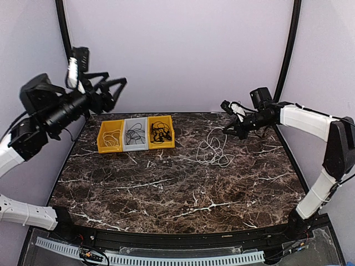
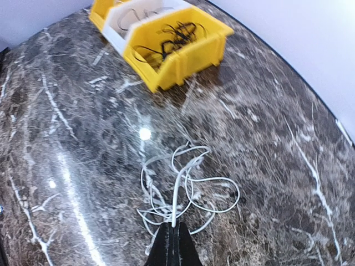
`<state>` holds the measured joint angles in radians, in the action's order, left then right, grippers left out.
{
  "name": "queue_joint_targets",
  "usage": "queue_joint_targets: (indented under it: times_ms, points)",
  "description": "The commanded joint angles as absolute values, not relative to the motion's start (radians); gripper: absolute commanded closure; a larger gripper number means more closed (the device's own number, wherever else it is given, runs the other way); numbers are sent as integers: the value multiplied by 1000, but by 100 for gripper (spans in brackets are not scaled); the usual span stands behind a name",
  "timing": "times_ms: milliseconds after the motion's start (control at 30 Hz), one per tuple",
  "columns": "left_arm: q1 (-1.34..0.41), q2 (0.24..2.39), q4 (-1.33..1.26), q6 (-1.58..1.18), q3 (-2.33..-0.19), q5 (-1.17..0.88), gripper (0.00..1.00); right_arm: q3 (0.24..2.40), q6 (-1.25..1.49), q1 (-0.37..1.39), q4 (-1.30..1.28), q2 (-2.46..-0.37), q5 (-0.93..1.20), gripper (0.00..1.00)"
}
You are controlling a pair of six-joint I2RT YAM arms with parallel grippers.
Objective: Untangle the cables
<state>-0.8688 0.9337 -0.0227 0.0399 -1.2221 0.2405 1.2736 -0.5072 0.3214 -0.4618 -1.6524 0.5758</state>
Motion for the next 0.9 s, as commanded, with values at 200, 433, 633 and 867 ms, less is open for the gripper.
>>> queue_joint_targets:
  times_ms: [200, 433, 633, 867]
  points:
    - [-876, 1187, -271, 43, -942, -220, 23, 1345, -619, 493, -591, -1441, 739, 100]
    - [-879, 1362, -494, 5, -911, -362, 23, 1404, -612, 546, -639, -1429, 771, 100]
    - [-899, 1510, -602, -72, -968, -447, 27, 1418, -598, 569, -639, -1434, 779, 100]
    - [-901, 1654, -635, -117, -1049, -434, 42, 1407, -598, 573, -635, -1433, 791, 100]
